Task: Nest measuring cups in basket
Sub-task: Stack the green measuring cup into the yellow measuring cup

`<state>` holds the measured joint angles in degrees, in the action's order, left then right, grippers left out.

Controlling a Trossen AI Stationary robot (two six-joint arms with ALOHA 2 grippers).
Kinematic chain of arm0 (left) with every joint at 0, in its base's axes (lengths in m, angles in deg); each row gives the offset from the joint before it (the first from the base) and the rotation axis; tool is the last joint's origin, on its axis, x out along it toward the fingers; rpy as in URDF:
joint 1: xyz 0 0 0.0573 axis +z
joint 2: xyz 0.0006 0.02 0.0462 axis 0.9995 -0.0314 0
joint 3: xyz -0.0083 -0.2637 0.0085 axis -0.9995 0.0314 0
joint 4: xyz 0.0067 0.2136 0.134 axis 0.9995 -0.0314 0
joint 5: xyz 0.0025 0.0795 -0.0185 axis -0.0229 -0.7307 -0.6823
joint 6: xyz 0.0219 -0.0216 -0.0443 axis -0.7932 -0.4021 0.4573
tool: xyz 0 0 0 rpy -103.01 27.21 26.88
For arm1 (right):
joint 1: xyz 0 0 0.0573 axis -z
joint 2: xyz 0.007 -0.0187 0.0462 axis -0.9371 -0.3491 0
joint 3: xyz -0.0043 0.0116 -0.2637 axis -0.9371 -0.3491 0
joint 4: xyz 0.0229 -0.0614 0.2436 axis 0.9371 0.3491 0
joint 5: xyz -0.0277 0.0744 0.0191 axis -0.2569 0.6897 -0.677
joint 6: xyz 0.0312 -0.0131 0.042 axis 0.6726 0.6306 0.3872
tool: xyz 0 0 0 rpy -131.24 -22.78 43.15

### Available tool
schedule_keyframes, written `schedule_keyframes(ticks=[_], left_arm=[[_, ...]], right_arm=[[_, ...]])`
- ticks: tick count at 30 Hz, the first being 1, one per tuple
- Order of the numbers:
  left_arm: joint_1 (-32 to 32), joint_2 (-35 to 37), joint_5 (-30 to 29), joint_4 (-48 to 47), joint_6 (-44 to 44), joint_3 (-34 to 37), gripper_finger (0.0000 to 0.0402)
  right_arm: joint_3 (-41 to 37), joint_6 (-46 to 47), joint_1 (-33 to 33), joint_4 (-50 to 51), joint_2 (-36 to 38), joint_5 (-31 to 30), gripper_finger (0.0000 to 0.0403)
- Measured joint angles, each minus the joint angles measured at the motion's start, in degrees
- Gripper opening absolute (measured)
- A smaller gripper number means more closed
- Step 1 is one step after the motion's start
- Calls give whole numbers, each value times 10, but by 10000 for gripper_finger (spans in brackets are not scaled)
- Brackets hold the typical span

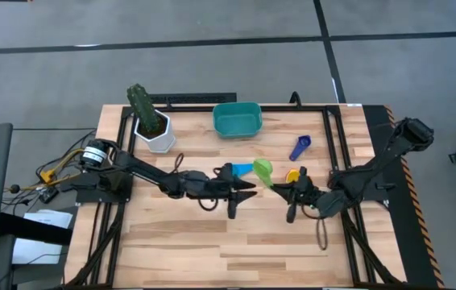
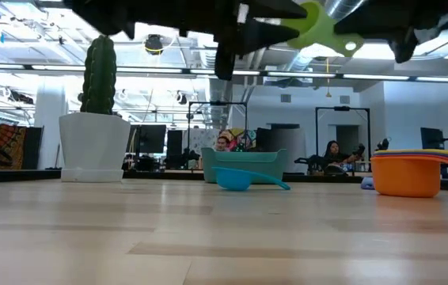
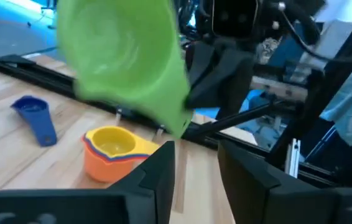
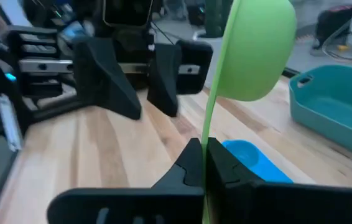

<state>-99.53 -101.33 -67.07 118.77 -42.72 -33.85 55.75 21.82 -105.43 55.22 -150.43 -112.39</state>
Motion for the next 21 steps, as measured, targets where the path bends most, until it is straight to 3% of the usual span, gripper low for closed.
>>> schedule_keyframes(ticks=[4,9,21], left_arm=[[1,-2,16,55,-22,21,103],[1,0,26,55,-66,5,103],[31,-1,50,31,-73,-43,103]], right_arm=[[-81,-68,6,-166,48,49,5],[-170,-112,53,-366,71,185,5],[-172,-144,112,-444,33,304,5]])
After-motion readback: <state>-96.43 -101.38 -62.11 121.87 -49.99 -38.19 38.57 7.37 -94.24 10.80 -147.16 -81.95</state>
